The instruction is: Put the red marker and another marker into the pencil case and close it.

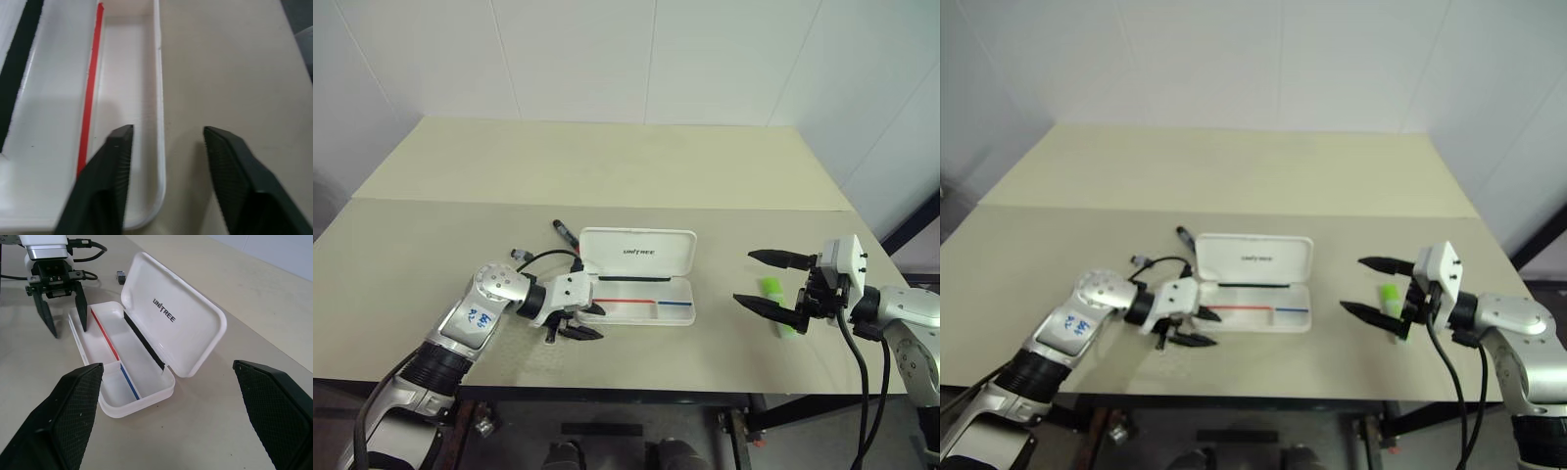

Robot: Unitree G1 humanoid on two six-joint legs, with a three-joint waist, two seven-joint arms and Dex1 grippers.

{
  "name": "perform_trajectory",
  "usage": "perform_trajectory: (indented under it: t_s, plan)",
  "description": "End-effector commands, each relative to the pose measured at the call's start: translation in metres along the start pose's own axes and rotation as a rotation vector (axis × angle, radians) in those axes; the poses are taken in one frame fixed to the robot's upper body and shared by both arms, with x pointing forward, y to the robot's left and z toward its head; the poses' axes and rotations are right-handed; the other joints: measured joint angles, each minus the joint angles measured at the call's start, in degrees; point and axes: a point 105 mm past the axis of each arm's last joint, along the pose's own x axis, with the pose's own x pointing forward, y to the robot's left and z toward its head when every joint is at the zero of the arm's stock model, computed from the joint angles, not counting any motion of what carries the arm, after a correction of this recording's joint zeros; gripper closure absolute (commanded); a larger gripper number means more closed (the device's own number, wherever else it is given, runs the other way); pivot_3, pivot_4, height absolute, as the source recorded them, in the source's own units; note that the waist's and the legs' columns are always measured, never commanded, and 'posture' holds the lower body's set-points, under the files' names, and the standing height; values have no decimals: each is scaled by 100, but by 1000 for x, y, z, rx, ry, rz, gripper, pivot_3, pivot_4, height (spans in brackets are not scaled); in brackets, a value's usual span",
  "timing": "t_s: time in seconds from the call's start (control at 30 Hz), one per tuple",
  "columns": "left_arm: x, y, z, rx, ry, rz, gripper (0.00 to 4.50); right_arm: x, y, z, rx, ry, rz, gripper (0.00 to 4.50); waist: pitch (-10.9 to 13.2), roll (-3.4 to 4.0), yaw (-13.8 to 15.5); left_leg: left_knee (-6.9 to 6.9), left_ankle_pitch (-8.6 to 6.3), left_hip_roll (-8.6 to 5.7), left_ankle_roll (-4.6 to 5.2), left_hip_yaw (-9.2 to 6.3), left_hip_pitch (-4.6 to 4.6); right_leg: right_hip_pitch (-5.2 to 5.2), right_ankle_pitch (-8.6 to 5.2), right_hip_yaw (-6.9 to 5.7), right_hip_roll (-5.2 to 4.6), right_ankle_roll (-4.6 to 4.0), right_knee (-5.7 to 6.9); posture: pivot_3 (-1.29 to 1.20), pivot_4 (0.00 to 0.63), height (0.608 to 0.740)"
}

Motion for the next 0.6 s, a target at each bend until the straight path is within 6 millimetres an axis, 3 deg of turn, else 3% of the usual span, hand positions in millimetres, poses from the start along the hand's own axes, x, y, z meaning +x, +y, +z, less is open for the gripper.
perform_trajectory:
  t_s: [0.03, 0.1, 0.13, 0.47, 0.6]
  plan:
    - [-20, 0, 11, 35, -52, -8, 807, -1, -1, 7, -39, -11, 1, 0, 1, 1, 1, -1, 0, 0, 0, 0, 0, -1, 0, 0, 0, 0, 0, 0, 150, 740]
    - [-26, -3, 13, 31, -70, -26, 147, -1, -1, 7, -39, -12, 0, 0, 1, 1, 6, -3, 0, 0, 0, 1, -1, -3, -2, 0, -1, -3, -1, 0, 150, 740]
    - [-29, -3, 15, 29, -84, -26, 41, -1, -1, 7, -39, -12, 0, 0, 1, 1, 10, -6, -1, 0, 0, 1, -1, -3, -3, -1, -2, -5, -3, 0, 150, 740]
    - [-49, -1, 43, 11, -209, 2, 41, -1, -1, 5, -35, -13, 5, 0, 2, 3, 29, -13, -18, -3, 0, -2, -5, -3, -6, -5, -6, -2, -10, 0, 150, 740]
    - [-66, 4, 57, 21, -270, 43, 41, -2, 0, 5, -34, -12, 5, 0, 4, 5, 21, -17, -19, -1, -2, -1, -3, -5, -7, -5, -2, -2, -9, 0, 150, 740]
